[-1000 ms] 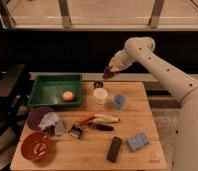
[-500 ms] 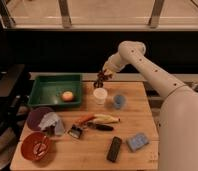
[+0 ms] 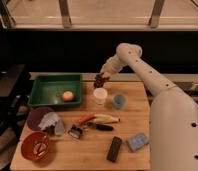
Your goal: Place grapes in metal cup
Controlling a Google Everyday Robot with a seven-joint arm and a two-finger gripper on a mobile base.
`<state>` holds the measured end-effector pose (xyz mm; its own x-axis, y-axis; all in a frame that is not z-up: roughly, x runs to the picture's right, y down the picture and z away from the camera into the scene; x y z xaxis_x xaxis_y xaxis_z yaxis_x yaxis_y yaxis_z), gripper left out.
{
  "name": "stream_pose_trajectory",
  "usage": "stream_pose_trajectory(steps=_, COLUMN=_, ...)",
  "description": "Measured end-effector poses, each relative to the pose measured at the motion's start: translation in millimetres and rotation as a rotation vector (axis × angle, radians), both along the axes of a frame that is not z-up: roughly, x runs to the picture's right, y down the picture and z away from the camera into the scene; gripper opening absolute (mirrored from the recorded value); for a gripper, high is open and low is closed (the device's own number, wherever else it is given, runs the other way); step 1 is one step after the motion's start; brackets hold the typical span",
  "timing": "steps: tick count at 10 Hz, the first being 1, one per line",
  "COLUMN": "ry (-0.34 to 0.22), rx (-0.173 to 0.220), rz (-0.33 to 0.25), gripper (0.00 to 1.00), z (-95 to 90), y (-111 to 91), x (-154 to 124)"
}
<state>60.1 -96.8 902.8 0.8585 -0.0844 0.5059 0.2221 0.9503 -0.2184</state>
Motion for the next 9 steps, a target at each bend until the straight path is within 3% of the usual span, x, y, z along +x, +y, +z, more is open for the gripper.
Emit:
stream_pose_trajectory(steps=3, ry=-0.031, rx=-0.026, rz=-0.002, gripper=0.77, z=-2.5, y=11, x=-13)
stream_pose_trajectory(steps=5, ry=-0.061, rx=-0.042, rz=-0.012, gripper=0.80, z=-8.0, y=20, x=-29)
stream_pose_trajectory(steps=9, ry=-0.062, rx=-0.044, rz=-0.008, gripper=0.80, z=-9.0, y=21, x=-28)
